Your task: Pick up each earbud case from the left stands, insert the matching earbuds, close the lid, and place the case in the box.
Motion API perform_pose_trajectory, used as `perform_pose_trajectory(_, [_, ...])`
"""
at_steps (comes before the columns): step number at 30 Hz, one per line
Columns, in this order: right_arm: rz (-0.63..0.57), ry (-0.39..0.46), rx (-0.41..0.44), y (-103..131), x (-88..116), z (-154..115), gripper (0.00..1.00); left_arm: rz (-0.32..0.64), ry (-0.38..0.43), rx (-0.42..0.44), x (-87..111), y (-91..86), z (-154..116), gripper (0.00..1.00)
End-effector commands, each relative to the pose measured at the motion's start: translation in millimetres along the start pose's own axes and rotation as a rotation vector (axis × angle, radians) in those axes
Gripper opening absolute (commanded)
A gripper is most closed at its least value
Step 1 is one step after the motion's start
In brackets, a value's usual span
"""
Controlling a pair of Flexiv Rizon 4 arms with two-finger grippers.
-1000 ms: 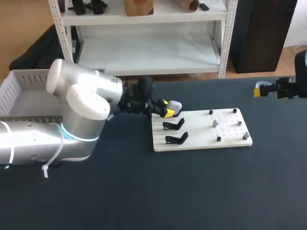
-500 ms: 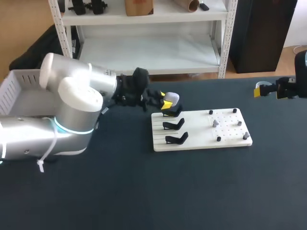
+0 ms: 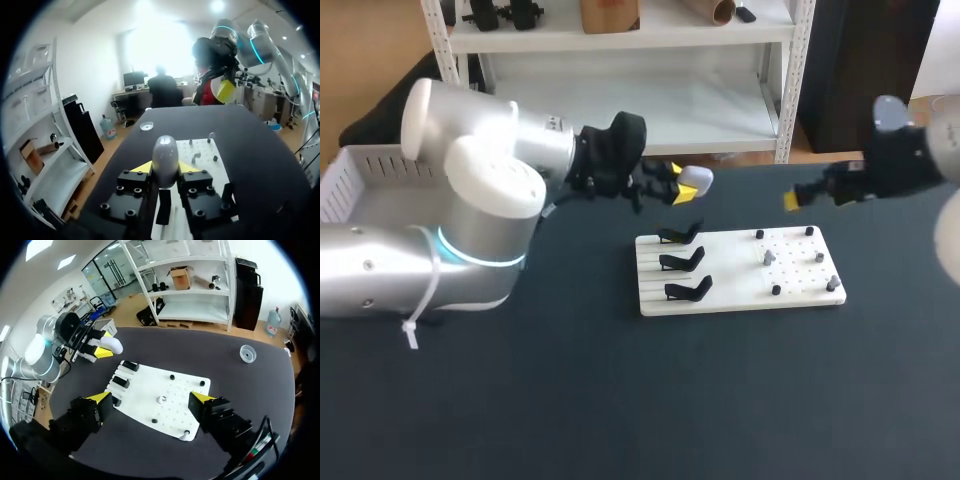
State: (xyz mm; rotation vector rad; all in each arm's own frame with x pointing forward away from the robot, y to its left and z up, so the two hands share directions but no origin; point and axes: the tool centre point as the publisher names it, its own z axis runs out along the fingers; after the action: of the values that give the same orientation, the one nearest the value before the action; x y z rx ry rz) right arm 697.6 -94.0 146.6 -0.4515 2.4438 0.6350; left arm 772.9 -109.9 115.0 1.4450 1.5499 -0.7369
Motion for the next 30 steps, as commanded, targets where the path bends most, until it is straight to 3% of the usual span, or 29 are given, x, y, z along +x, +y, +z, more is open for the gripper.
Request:
perform_pose_trajectory(1, [-0.008,0.015,-0.028,3,-7,22,1.0,0.016,0.003,-0.037,-7.9,-9.6,-1,0.0])
perform_pose_trajectory(13, [-0.061,0.046,-0.09,27,-19,42,1.0,0.04,-0.03,0.014,-19.4,-14.7,17,0.0])
perform_pose_trajectory(30, [-0.062,0.066,-0.109,33,-24,56,1.0,0.074,-0.033,0.078,-24.1,-31.3,25,0.0])
